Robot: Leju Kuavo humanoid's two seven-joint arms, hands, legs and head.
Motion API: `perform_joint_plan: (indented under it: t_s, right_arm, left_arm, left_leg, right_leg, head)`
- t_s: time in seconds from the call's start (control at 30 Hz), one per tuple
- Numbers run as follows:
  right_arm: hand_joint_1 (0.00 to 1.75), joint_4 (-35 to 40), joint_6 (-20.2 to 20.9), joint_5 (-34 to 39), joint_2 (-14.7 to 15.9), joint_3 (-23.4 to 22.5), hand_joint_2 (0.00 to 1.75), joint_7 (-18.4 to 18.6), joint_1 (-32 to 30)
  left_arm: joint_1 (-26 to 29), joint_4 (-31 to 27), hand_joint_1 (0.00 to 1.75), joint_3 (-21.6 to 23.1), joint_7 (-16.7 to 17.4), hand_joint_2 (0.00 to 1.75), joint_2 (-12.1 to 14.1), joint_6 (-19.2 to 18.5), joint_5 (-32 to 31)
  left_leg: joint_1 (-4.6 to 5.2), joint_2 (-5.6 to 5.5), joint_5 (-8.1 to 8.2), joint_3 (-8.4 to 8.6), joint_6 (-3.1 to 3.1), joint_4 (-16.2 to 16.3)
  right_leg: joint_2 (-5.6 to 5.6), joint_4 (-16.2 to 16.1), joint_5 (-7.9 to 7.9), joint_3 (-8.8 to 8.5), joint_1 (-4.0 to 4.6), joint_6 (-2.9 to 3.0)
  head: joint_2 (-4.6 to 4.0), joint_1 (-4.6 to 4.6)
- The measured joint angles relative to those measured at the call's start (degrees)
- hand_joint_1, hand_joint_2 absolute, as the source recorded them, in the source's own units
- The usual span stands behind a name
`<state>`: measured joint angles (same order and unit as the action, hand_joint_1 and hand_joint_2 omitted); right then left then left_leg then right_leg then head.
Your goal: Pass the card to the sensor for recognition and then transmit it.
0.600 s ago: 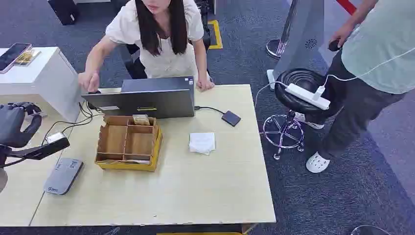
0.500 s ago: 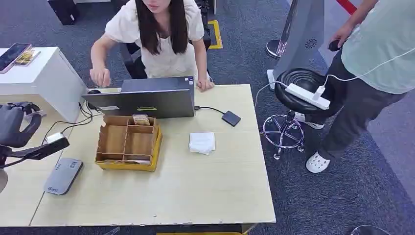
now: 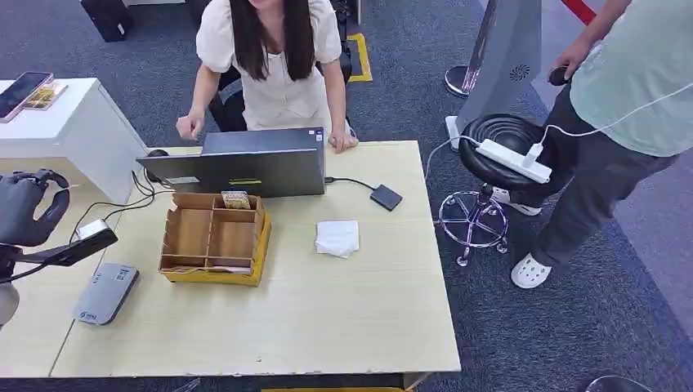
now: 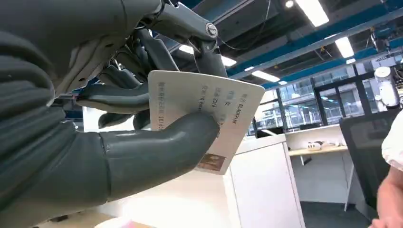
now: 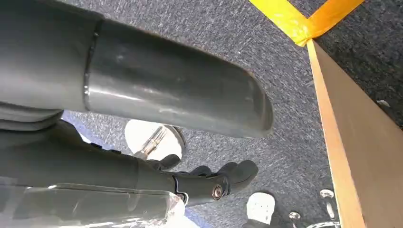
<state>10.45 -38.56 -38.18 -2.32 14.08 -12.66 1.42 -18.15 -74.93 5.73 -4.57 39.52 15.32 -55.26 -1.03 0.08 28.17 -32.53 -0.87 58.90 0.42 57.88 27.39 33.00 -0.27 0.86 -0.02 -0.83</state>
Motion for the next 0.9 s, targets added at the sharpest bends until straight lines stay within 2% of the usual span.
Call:
perform_joint_plan:
  t_s: [0.3,0.4,0.53,0.63,0.73,0.9]
  right_arm:
    - [0.00,0.0,0.0,-0.1,0.0,0.0,0.00,-0.2,0.0]
    - [0.00,0.0,0.0,-0.2,0.0,0.0,0.00,-0.2,0.0]
    - [0.00,0.0,0.0,-0.3,0.0,0.0,0.00,-0.2,0.0]
    - [0.00,0.0,-0.1,-0.4,0.0,0.0,0.00,-0.1,0.0]
    - [0.00,0.0,-0.1,-0.4,0.0,-0.2,0.00,-0.1,0.0]
    - [0.00,0.0,-0.2,-0.5,0.0,-0.5,0.00,-0.2,-0.1]
  left_arm:
    - [0.0,0.1,1.75,-0.8,-1.0,1.75,-0.5,0.9,0.9]
    - [0.0,0.1,1.75,-1.7,-1.3,1.75,-1.5,1.2,4.1]
    - [0.0,0.2,1.75,-2.4,-1.7,1.75,-2.8,1.1,5.2]
    - [0.0,0.4,1.75,-3.3,-1.8,1.75,-3.9,-1.5,10.1]
    - [0.0,0.5,1.75,-4.5,-1.9,1.75,-5.4,-6.2,18.4]
    - [0.1,0.5,1.75,-6.5,-1.6,1.75,-7.9,-9.4,26.2]
  left_leg:
    - [0.00,0.00,0.00,0.00,0.00,0.0]
    - [0.00,0.00,0.00,0.00,0.00,0.0]
    - [0.00,0.00,0.00,0.00,0.00,0.0]
    - [0.01,0.00,0.00,0.00,0.00,0.0]
    - [0.00,0.00,0.00,0.00,0.00,0.0]
    - [0.00,0.00,0.00,-0.01,0.00,0.0]
  right_leg:
    - [0.00,0.0,0.00,0.00,0.00,0.00]
    - [0.00,0.0,0.00,0.00,0.00,0.00]
    - [0.00,0.0,0.00,0.00,0.00,0.00]
    - [0.00,0.0,0.00,0.00,-0.01,0.00]
    - [0.00,0.0,0.00,0.00,0.00,0.00]
    - [0.00,0.0,0.00,0.00,0.00,0.00]
  head:
    - [0.00,0.00]
    - [0.00,-0.02]
    - [0.00,0.00]
    - [0.00,0.00]
    - [0.00,0.00]
    - [0.00,0.00]
